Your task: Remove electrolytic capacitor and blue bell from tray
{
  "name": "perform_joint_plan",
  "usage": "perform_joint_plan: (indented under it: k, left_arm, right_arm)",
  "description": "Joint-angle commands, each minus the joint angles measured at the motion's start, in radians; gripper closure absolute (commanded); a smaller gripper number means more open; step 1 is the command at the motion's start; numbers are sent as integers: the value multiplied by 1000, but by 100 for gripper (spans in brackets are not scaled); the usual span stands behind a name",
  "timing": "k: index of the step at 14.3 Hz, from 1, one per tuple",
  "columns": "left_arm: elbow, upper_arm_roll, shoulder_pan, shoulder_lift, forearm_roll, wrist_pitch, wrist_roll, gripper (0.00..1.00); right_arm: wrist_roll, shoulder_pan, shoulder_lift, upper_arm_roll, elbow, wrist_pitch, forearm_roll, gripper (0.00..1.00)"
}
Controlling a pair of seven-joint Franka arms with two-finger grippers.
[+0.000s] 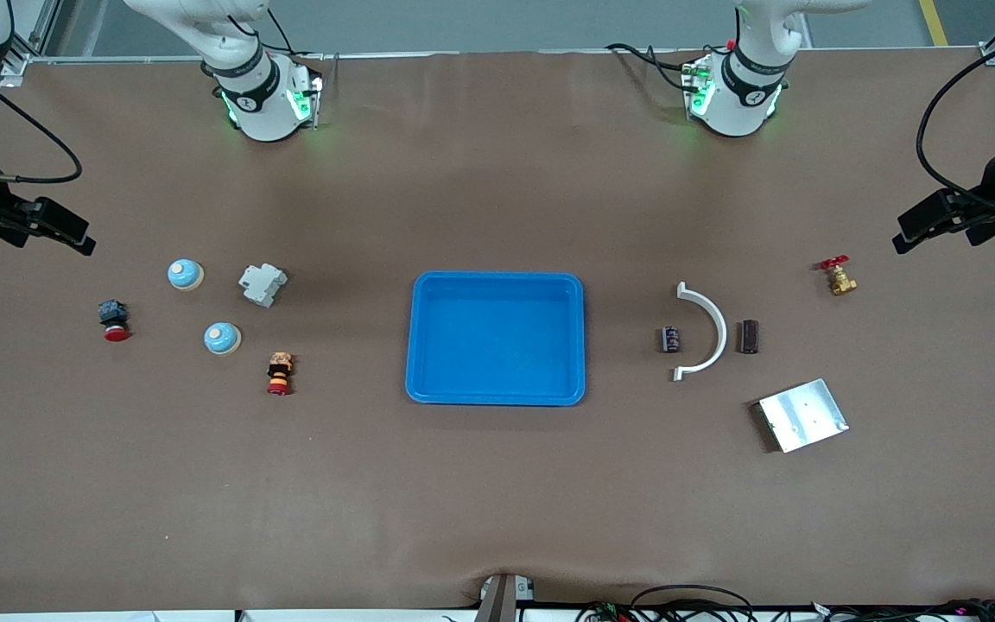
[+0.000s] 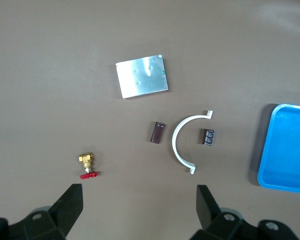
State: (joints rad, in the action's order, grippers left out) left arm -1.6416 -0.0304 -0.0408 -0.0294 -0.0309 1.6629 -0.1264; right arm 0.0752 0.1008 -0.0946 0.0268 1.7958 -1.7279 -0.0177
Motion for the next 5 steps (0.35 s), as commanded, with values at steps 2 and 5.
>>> perform_joint_plan:
  k: [2,5]
  left_arm:
    - [23,-5,-2,8,-6,-20,1,0]
    - [23,-5,-2,8,-6,-20,1,0]
  right_arm:
    - [12,-7,-13,-2,7,-6,-1,0]
    - [12,-7,-13,-2,7,-6,-1,0]
